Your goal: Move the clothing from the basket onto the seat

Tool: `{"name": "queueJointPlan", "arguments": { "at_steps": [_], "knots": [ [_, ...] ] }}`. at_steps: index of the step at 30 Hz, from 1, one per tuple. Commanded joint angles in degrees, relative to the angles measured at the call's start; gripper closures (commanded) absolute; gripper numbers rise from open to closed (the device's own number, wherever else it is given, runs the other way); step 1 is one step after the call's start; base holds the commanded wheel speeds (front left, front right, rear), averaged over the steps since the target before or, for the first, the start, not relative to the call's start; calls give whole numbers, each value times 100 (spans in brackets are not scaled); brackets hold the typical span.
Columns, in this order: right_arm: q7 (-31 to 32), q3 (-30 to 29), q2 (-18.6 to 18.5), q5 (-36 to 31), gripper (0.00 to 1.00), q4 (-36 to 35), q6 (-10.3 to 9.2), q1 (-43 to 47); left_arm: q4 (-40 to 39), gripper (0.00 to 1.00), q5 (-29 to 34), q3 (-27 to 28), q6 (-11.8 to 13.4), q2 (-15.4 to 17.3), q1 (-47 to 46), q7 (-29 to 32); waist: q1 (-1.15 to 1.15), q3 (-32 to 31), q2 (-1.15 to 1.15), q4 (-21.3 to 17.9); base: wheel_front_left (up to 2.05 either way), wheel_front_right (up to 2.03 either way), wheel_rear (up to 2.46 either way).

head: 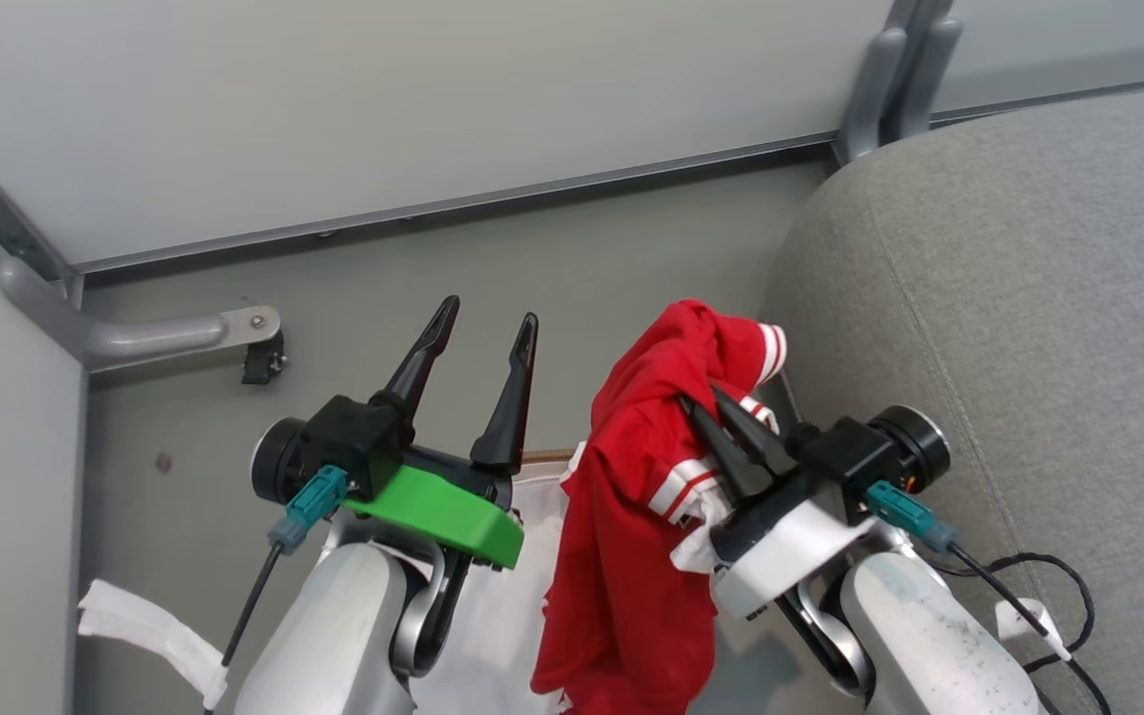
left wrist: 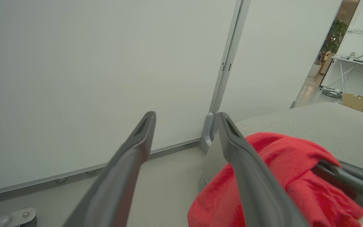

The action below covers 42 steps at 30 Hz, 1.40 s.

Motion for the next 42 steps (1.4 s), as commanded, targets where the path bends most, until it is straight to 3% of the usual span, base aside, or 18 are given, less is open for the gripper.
{"name": "queueJointPlan", "arguments": {
  "at_steps": [1,12,21,31,36,42],
  "knots": [
    [-13,-129,-14,-15,100,-116,-7,116,36,0,72,78,-33,13,94,-4,0,21,0,-393,0,0,0],
    [-14,-695,20,-40,100,-704,-8,550,98,0,384,546,-110,14,562,-3,0,-8,0,-1853,0,0,0],
    [-14,-1040,23,-81,100,-920,-7,716,25,0,359,441,-122,17,635,-4,0,68,0,-2773,0,0,0],
    [-14,-1658,-224,-275,100,-1393,-8,431,29,0,357,-57,-119,107,217,-4,0,560,0,-2893,0,0,0],
    [-14,-1757,-611,-400,100,-1320,-8,-404,-81,0,421,-211,-119,310,-5,-3,0,1087,0,-2895,0,0,0],
    [-13,-2230,-1127,-620,100,-1031,-8,-1705,-184,0,434,-497,-119,561,-429,-4,0,1882,0,-2587,0,0,0]
  ]
}}
